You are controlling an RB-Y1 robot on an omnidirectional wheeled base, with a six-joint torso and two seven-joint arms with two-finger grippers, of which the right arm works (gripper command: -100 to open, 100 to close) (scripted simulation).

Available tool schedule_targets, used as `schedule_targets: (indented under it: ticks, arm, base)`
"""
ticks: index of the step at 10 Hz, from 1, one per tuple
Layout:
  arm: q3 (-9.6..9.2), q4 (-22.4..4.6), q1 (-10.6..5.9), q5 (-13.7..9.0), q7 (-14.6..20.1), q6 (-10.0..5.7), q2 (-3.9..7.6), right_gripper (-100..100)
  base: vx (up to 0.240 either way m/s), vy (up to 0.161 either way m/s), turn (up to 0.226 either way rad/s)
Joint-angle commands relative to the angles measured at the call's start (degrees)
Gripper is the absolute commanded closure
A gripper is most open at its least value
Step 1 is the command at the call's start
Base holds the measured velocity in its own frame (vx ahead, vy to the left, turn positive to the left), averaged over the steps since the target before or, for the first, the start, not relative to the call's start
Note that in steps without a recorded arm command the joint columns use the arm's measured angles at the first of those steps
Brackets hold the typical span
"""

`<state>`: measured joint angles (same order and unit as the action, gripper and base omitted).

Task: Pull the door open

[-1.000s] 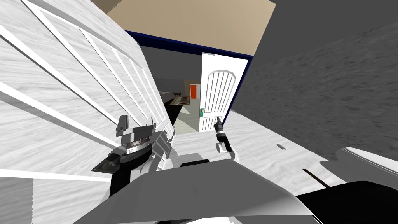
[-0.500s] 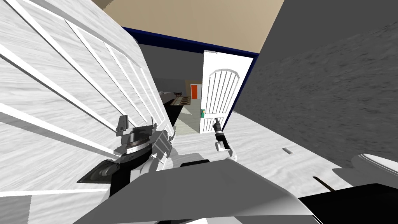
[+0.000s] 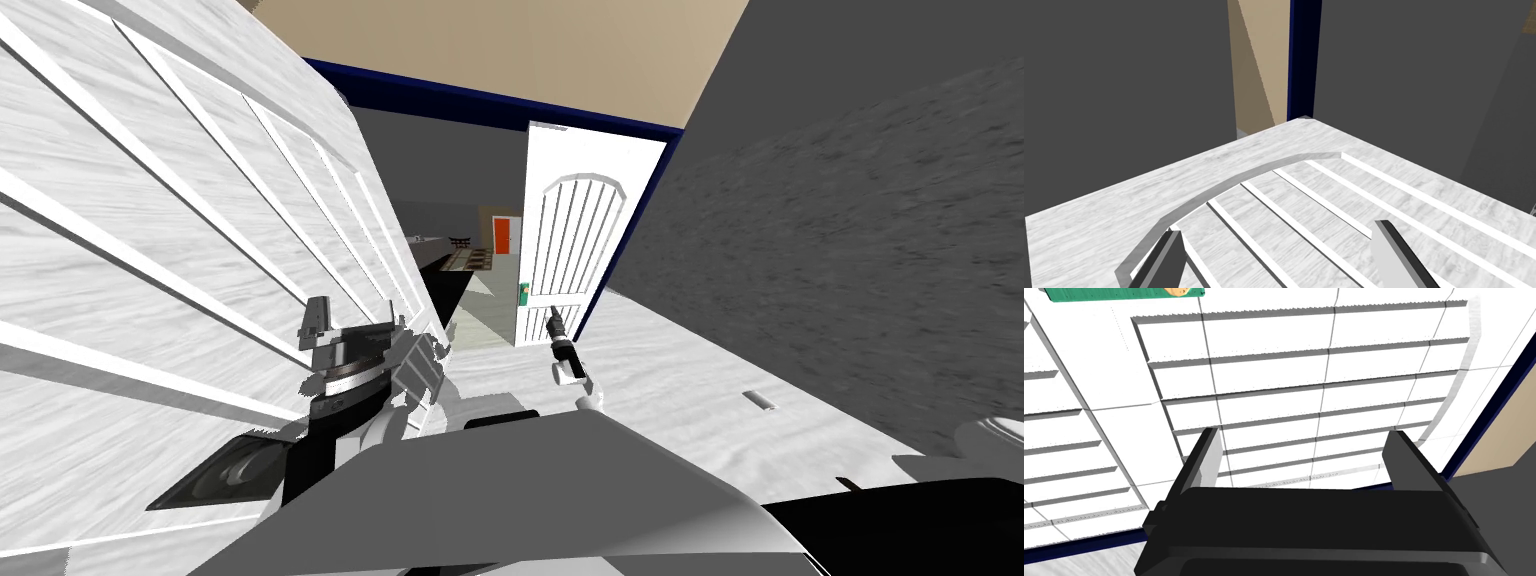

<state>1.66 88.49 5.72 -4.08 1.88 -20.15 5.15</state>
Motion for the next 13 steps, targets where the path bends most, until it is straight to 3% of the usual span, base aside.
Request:
schedule_targets:
  ticks: [1,3,10,13]
  arm:
    - [0.08,-2.1,-1.02,0.1,0.0,0.19,0.1,-100]
    - [0.31,-5.9,-3.09,0.3,0.1,0.65,0.21,-100]
    - [0.77,-13.6,-7.36,0.8,0.2,1.59,0.25,-100]
    - [1.07,-18.7,-10.17,1.1,0.3,2.21,0.13,-100]
  base:
    - [0.092,-0.014,0.027]
    - [0.105,-0.009,0.045]
    - [0.11,-0.013,0.03]
    - [0.159,-0.024,0.041]
